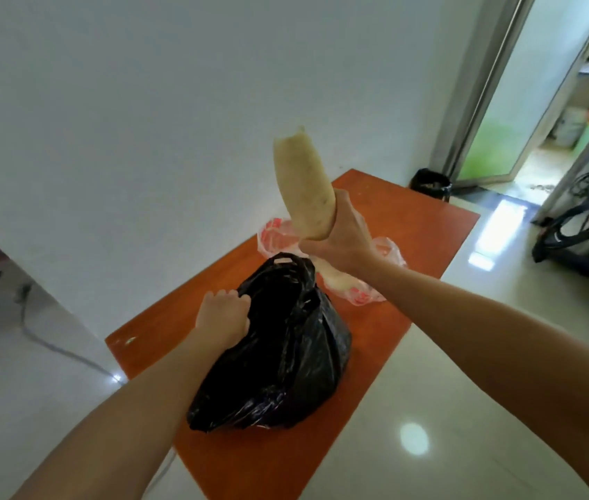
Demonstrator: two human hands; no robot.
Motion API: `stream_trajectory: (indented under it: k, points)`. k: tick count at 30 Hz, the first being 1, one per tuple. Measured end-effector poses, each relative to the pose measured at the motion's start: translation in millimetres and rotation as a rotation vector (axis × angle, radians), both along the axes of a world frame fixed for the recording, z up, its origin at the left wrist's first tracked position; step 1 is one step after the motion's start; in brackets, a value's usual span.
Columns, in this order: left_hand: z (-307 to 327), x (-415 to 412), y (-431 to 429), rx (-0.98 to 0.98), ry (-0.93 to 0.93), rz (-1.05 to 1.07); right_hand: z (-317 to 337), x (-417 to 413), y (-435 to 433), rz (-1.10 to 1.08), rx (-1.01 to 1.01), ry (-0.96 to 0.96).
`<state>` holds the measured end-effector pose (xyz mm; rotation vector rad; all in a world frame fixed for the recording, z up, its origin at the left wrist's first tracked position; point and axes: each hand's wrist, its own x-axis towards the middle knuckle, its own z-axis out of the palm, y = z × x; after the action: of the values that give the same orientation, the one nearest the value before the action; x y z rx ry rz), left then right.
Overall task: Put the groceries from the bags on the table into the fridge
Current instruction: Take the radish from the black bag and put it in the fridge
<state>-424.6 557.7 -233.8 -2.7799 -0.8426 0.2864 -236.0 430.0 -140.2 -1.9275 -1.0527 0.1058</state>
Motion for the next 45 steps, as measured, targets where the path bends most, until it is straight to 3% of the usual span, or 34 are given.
stream_trajectory:
  k: [8, 19, 31, 45]
  points:
    - [58.8, 126.5, -80.1, 0.083, -0.120, -0.200, -4.7, 93.5, -151.6, -0.158, -0.340, -0.377]
    - [71.6, 309.1, -306.7, 0.019, -0.213, -0.553, -36.9, 204.8, -412.2, -0.373, -0.815, -0.383]
    - [59.0, 574.7, -469.6, 0.026, -0.256, -0.889, -51.1, 381.3, -601.4, -0.717, -0.962, -0.248]
    - [93.2, 891.9, -653.2, -0.016, -0.259, -1.194, -7.6, 612.4, -788.7, -1.070, -0.962, -0.121]
